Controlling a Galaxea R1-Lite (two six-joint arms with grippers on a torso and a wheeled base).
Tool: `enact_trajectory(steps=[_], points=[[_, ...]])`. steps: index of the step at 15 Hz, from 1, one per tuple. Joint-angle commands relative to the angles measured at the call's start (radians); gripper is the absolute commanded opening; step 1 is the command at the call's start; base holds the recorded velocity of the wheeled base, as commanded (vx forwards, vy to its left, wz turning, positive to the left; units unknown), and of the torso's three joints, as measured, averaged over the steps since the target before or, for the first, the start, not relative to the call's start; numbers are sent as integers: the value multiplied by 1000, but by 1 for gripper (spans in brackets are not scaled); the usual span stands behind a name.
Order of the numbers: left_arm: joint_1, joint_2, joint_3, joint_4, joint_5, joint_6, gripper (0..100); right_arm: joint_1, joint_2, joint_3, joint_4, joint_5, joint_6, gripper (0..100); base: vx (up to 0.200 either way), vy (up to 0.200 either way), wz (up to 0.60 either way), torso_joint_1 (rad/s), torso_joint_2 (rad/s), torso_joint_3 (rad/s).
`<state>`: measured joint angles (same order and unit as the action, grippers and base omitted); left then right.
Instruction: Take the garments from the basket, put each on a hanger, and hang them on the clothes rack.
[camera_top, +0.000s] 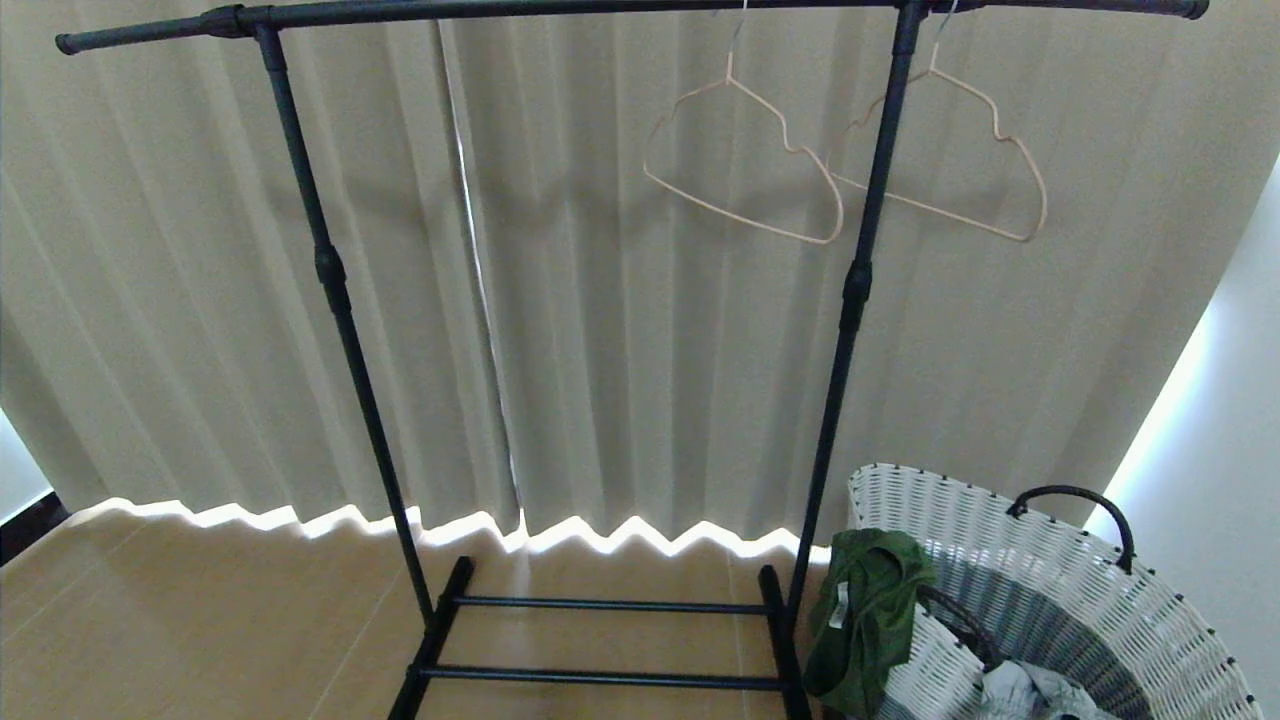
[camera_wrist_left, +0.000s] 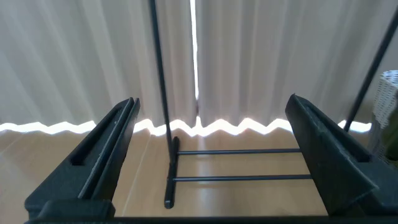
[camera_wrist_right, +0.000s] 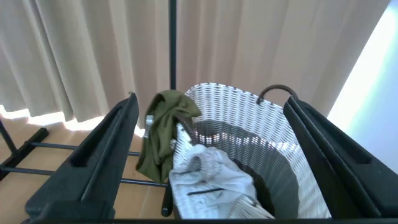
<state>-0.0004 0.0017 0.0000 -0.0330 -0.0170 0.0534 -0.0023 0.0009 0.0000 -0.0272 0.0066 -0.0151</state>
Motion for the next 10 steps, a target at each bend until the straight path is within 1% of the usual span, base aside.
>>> enact_trajectory(steps=[1,4,10], points=[[0,0,0,-1,0,2,100,1,1,0,0,0,3,100,0,0,0,0,0,0],[0,1,0,-1,-3,5,100,1,1,0,0,-17,11,100,0,0,0,0,0,0],[0,1,0,-1,-3,5,100,1,1,0,0,-17,4,100,200,0,0,3,0,4]])
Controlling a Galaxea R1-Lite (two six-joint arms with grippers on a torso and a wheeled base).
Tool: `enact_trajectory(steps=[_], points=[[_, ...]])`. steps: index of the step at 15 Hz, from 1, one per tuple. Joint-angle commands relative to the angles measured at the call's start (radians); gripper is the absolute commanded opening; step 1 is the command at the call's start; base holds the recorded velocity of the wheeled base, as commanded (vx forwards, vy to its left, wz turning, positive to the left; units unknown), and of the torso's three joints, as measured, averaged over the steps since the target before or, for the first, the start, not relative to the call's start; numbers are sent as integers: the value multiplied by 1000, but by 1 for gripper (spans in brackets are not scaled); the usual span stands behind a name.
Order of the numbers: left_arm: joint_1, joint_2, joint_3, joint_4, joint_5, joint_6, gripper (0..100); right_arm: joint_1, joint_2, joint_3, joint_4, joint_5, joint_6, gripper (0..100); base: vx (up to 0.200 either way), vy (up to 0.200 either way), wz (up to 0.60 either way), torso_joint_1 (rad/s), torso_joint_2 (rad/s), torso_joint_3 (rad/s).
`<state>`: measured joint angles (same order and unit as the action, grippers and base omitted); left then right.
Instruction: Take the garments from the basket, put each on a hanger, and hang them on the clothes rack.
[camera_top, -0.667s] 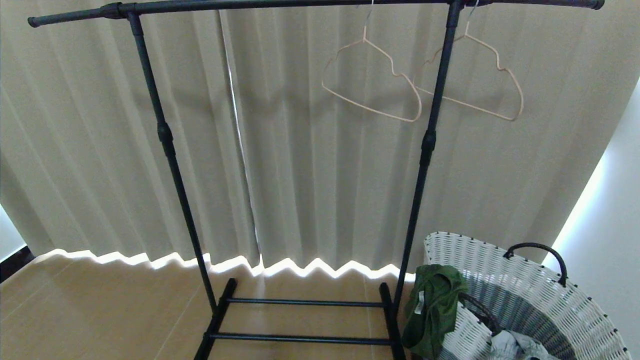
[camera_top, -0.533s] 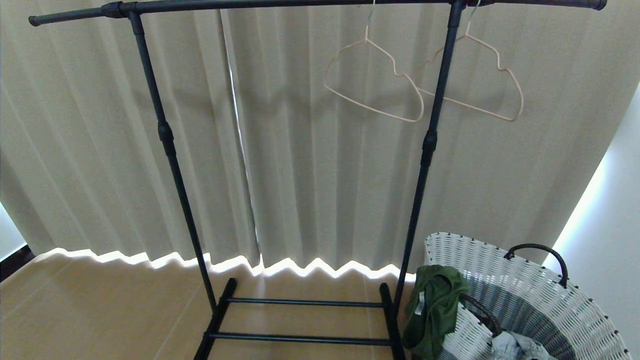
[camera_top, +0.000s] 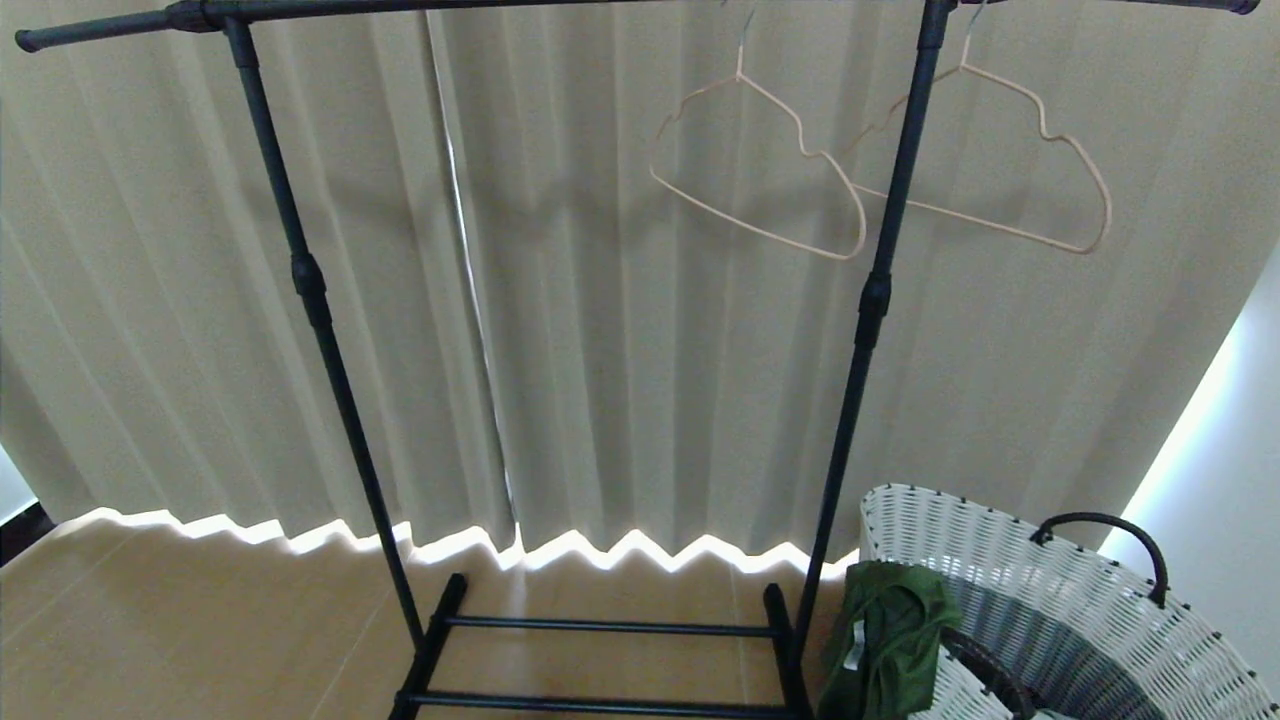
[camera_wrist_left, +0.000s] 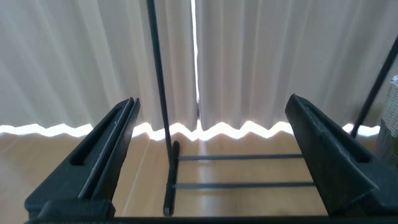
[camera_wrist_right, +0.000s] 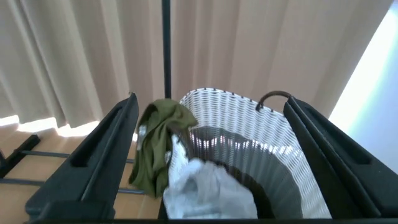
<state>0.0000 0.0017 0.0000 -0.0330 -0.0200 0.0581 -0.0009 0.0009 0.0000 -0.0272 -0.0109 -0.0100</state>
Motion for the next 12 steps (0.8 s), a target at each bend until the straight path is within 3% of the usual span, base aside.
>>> enact_trajectory(steps=[1,5,8,12], points=[[0,1,0,-1,0,0,100,-1,-1,0,0,-1,-1,100,0,0,0,0,0,0],[0,0,0,-1,2,-3,100,-1,1,0,-2,-27,22,100,0,0,0,0,0,0],[0,0,0,-1,2,-3,100,-1,1,0,-2,-35,25,100,0,0,-600,5,4,-1],[0,0,0,-1,0,-3,100,-1,1,0,-3,-35,5,100,0,0,0,0,0,0]])
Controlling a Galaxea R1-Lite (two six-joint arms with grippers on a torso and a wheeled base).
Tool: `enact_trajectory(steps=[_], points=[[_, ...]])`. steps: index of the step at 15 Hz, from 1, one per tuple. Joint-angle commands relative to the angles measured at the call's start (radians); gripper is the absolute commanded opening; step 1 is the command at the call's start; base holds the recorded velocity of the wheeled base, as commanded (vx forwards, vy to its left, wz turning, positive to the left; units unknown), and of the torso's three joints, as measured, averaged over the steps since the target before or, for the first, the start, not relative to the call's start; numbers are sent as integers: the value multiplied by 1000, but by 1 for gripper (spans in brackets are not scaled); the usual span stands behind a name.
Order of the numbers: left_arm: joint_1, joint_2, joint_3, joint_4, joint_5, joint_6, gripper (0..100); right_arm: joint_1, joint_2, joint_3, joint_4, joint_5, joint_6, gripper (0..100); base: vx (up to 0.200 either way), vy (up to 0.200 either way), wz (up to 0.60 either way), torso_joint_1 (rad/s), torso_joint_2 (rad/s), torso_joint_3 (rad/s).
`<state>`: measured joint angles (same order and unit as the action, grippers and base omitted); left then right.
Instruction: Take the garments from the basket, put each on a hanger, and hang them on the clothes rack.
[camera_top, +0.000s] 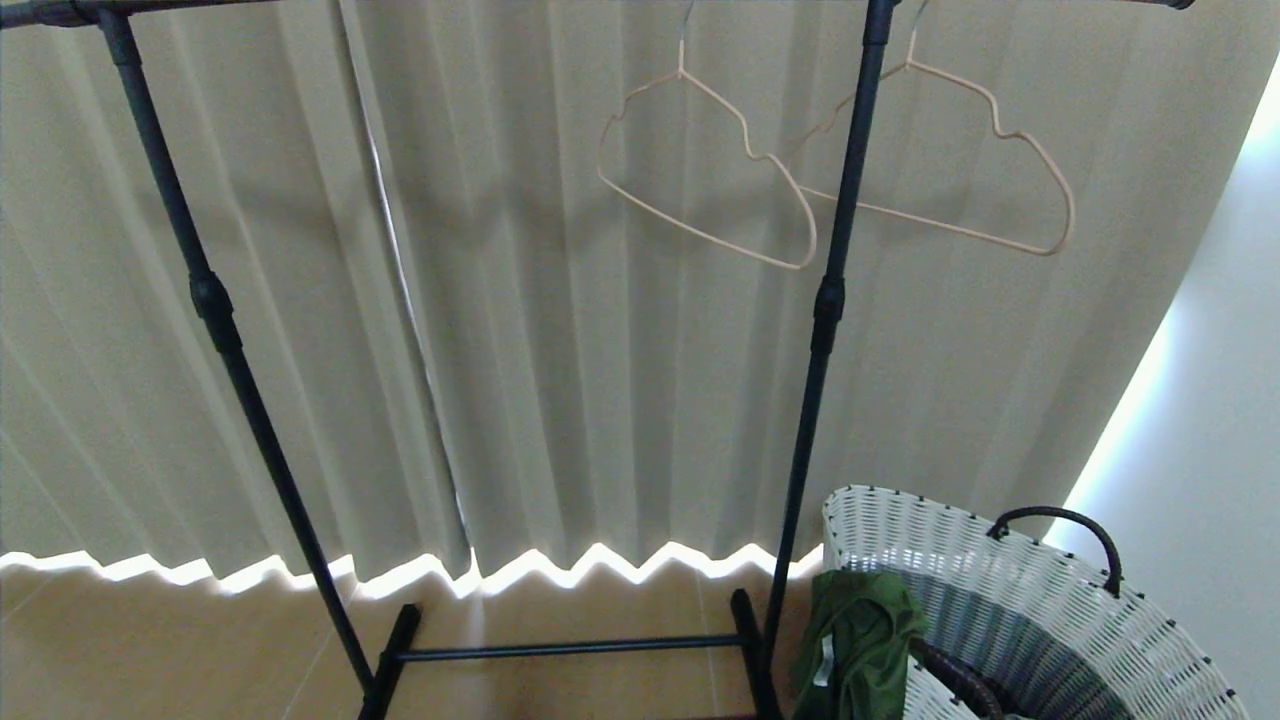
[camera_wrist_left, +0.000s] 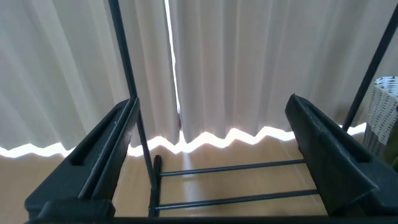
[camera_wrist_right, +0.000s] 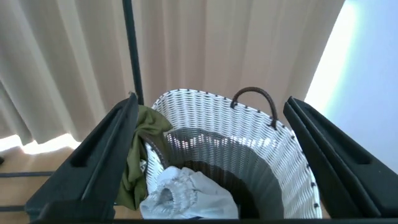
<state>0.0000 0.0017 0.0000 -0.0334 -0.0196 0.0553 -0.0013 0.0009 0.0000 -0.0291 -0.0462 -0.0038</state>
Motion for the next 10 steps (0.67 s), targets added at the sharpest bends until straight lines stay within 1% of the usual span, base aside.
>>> enact_trajectory(steps=[1,3,4,5,6,7,8,9,10], points=[[0,0,0,0,0,0,100,0,1,0,0,0,-21,100,0,0,0,0,0,0],[0,0,0,0,0,1,100,0,2,-11,8,0,-33,100,0,0,0,0,0,0],[0,0,0,0,0,1,100,7,31,-72,37,-3,-90,100,0,0,0,0,0,0],[0,0,0,0,-2,1,100,9,91,-140,115,-8,-134,100,0,0,0,0,0,0],[0,0,0,0,-2,3,100,4,157,-196,219,-12,-179,100,0,0,0,0,0,0],[0,0,0,0,-2,3,100,3,255,-238,301,-23,-242,100,0,0,0,0,0,0],[0,0,0,0,-2,1,100,3,350,-252,322,-55,-286,100,0,0,0,0,0,0],[0,0,0,0,-2,1,100,3,469,-256,319,-100,-346,100,0,0,0,0,0,0],[0,0,0,0,-2,1,100,3,469,-256,319,-100,-346,100,0,0,0,0,0,0]])
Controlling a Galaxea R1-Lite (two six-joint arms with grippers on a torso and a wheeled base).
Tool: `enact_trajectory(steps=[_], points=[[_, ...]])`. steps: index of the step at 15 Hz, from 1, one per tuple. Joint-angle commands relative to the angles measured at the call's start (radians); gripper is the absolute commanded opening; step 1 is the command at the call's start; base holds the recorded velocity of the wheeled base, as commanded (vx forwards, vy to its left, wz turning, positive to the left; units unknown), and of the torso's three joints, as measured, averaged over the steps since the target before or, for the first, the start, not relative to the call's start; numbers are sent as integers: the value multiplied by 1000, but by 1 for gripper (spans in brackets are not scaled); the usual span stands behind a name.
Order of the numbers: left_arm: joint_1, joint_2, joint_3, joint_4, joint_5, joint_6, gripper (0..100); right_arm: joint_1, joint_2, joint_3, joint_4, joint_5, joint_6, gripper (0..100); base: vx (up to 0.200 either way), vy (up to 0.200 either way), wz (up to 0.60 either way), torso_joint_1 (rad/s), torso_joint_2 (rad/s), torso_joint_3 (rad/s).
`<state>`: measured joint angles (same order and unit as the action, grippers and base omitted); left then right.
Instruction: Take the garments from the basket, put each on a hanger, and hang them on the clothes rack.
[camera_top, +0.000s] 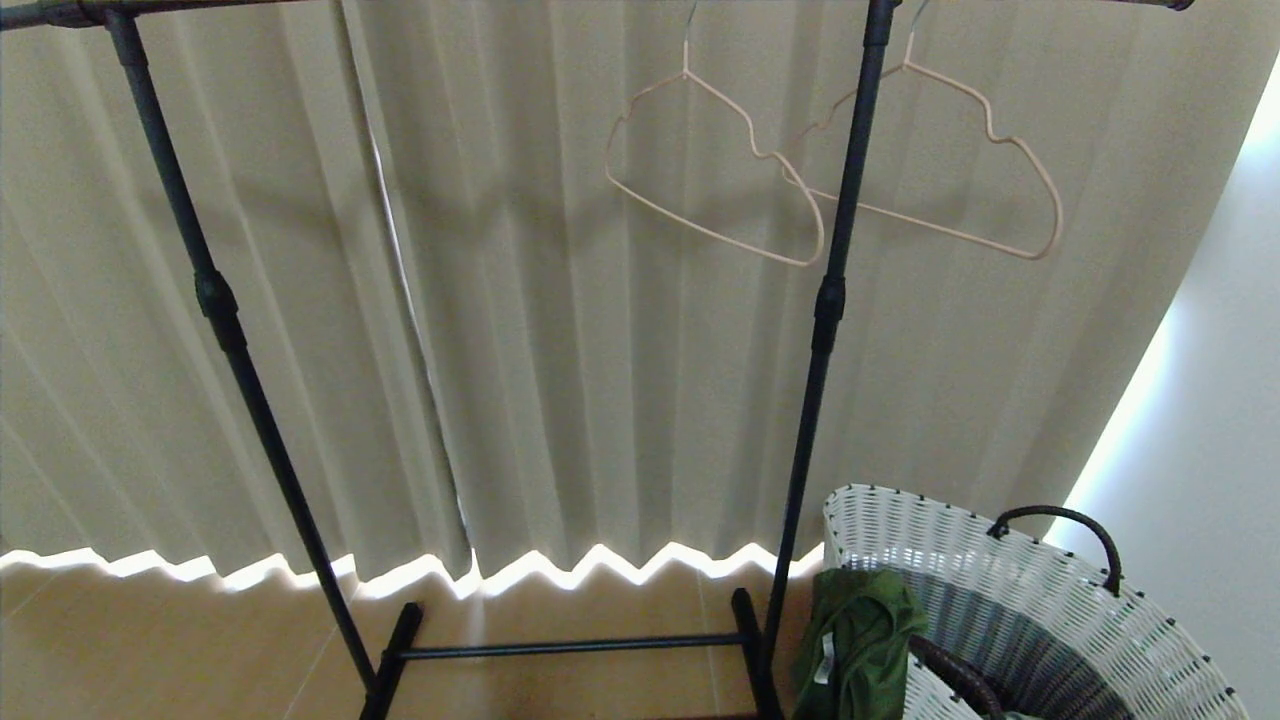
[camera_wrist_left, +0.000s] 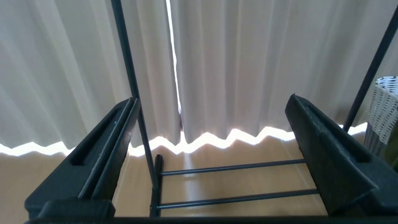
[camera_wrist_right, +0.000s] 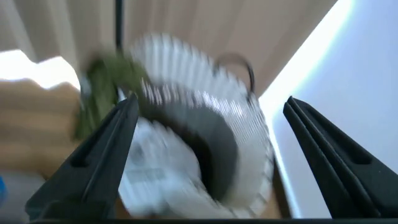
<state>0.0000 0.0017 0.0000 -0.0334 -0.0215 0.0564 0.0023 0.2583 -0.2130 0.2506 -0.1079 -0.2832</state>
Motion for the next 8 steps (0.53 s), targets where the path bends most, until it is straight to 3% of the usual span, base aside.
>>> enact_trajectory(steps=[1,5,8], points=[[0,0,0,0,0,0,100,-1,369,-42,7,-62,-146,100,0,0,0,0,0,0],[0,0,0,0,0,0,100,47,707,-32,-62,-29,-186,100,0,0,0,0,0,0],[0,0,0,0,0,-1,100,70,828,-20,-67,47,-185,100,0,0,0,0,0,0]])
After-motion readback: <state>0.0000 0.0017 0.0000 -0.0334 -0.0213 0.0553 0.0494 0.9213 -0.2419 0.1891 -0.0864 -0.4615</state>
